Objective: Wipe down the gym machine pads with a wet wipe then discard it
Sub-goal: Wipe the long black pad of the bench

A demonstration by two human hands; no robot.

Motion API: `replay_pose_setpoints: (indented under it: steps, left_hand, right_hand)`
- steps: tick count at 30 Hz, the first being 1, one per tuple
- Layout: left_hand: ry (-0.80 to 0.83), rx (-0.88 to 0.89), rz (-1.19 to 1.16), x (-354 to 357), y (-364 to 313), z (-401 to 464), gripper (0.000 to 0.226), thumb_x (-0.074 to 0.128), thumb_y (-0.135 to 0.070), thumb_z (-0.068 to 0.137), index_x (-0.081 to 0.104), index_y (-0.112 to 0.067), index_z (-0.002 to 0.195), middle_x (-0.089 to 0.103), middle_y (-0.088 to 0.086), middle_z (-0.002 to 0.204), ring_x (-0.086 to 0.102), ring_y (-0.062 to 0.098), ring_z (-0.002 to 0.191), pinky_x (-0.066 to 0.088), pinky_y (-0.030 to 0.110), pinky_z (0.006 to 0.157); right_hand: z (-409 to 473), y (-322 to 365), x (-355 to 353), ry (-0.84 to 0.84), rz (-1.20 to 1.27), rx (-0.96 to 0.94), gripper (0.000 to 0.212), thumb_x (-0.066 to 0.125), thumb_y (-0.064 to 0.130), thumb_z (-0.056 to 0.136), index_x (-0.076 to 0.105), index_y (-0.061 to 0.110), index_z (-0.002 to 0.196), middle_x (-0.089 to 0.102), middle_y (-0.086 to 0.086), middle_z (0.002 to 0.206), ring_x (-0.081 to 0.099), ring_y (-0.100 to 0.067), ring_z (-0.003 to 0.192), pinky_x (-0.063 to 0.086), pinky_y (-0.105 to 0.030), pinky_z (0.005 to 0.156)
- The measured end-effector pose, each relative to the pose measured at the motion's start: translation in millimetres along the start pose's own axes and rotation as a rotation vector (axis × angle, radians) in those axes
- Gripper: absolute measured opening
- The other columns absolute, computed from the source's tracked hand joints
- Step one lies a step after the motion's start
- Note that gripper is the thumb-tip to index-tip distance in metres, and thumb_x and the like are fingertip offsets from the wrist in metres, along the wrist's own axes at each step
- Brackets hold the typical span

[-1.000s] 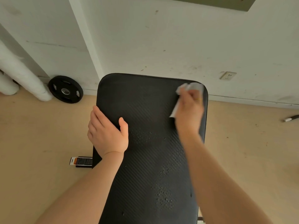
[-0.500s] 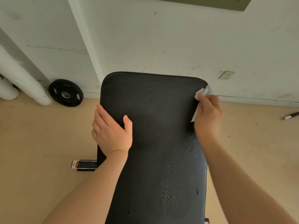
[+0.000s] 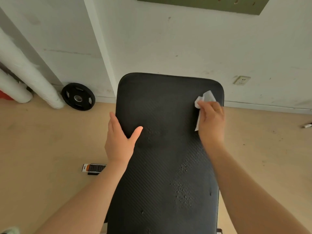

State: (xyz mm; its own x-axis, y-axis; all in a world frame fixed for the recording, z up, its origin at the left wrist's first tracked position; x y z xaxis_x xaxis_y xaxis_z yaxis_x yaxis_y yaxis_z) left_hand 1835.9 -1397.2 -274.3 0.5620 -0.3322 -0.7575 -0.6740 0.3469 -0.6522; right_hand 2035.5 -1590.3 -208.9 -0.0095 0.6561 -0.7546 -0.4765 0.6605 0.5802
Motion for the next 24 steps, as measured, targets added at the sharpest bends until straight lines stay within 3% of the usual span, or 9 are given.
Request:
replay_pose_setpoints:
  steps: [2,7,9,11,14,16,18,21,24]
  left_hand:
    - [0.013,-0.024,-0.022,0,9,-2,0.094,0.059,-0.053,0.078,0.009,-0.014,0.147,0.03,0.004,0.15,0.039,0.027,0.132,0.045,0.039,0.093]
    - [-0.002,-0.042,-0.143,3,16,2,0.09,0.067,-0.051,0.073,0.022,-0.018,0.144,0.042,0.0,0.143,0.046,0.024,0.125,0.044,0.037,0.095]
    - [0.004,-0.036,-0.122,6,20,4,0.078,0.066,-0.039,0.078,0.028,-0.015,0.142,0.045,0.003,0.14,0.046,0.022,0.125,0.039,0.028,0.095]
    - [0.012,-0.001,-0.003,8,20,6,0.048,0.057,-0.025,0.085,0.043,-0.009,0.128,0.057,0.005,0.12,0.054,0.023,0.113,0.03,0.01,0.076]
    - [0.015,-0.055,-0.215,7,28,7,0.034,0.039,-0.018,0.094,0.046,-0.011,0.126,0.059,0.004,0.116,0.056,0.022,0.11,0.035,0.009,0.073]
    - [0.006,-0.053,-0.373,3,25,5,0.051,0.024,-0.026,0.092,0.034,-0.018,0.141,0.047,0.001,0.14,0.045,0.016,0.125,0.032,0.013,0.097]
    - [-0.013,-0.038,-0.424,1,24,6,0.06,0.014,-0.03,0.086,0.029,-0.017,0.143,0.041,0.0,0.145,0.041,0.007,0.123,0.021,-0.003,0.093]
    - [-0.002,-0.091,-0.479,7,32,8,0.057,0.012,-0.033,0.09,0.031,-0.018,0.142,0.042,-0.002,0.144,0.039,0.004,0.125,0.016,-0.004,0.092]
    - [-0.005,-0.166,-0.576,6,41,9,0.041,0.027,-0.014,0.099,0.038,-0.016,0.139,0.049,0.003,0.138,0.043,0.016,0.128,0.023,0.007,0.101]
  right_hand:
    - [-2,0,8,0.01,-0.079,-0.043,0.032,0.039,0.007,0.085,0.064,0.003,0.106,0.058,-0.017,0.105,0.05,-0.029,0.099,0.028,-0.021,0.078]
    - [-32,64,53,0.048,0.068,-0.006,0.014,0.059,0.02,0.085,0.066,0.015,0.095,0.06,0.005,0.105,0.055,-0.01,0.099,0.042,-0.028,0.087]
    - [-56,115,89,0.188,0.138,-0.197,0.014,0.058,0.02,0.087,0.065,0.011,0.096,0.06,-0.001,0.095,0.056,-0.012,0.089,0.044,-0.025,0.077]
    - [-78,156,119,0.353,0.269,-0.359,0.014,0.053,0.011,0.09,0.063,0.002,0.095,0.058,-0.012,0.09,0.053,-0.018,0.083,0.043,-0.028,0.07]
    - [-69,168,125,0.381,0.143,-0.481,0.014,0.053,0.022,0.091,0.063,0.015,0.083,0.058,0.0,0.082,0.054,-0.012,0.077,0.043,-0.031,0.067]
    - [-49,148,103,0.318,0.068,-0.411,0.026,0.054,0.038,0.089,0.058,0.019,0.071,0.052,0.008,0.068,0.049,-0.006,0.065,0.04,-0.028,0.061]
    - [-26,105,78,0.224,0.087,-0.213,0.018,0.058,0.031,0.088,0.062,0.021,0.073,0.053,0.012,0.07,0.05,-0.007,0.072,0.04,-0.022,0.067]
    - [-15,63,60,0.12,0.072,-0.048,0.027,0.053,0.004,0.09,0.064,0.013,0.112,0.054,-0.002,0.107,0.043,-0.013,0.1,0.032,-0.011,0.088]
    - [-27,80,70,0.052,0.005,-0.092,0.033,0.049,-0.001,0.089,0.06,0.006,0.119,0.054,-0.01,0.111,0.041,-0.013,0.099,0.038,-0.018,0.089]
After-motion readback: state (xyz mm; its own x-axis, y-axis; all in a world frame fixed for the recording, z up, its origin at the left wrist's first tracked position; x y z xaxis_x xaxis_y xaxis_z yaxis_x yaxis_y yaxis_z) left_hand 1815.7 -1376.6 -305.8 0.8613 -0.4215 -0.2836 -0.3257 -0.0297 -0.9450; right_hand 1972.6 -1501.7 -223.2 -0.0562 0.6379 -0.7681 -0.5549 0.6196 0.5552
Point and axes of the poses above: each hand's wrist, its own z-axis towards the middle knuckle, its own x-axis out of the palm, y = z × x, the point moved 10 cm from there along z, towards the middle knuckle
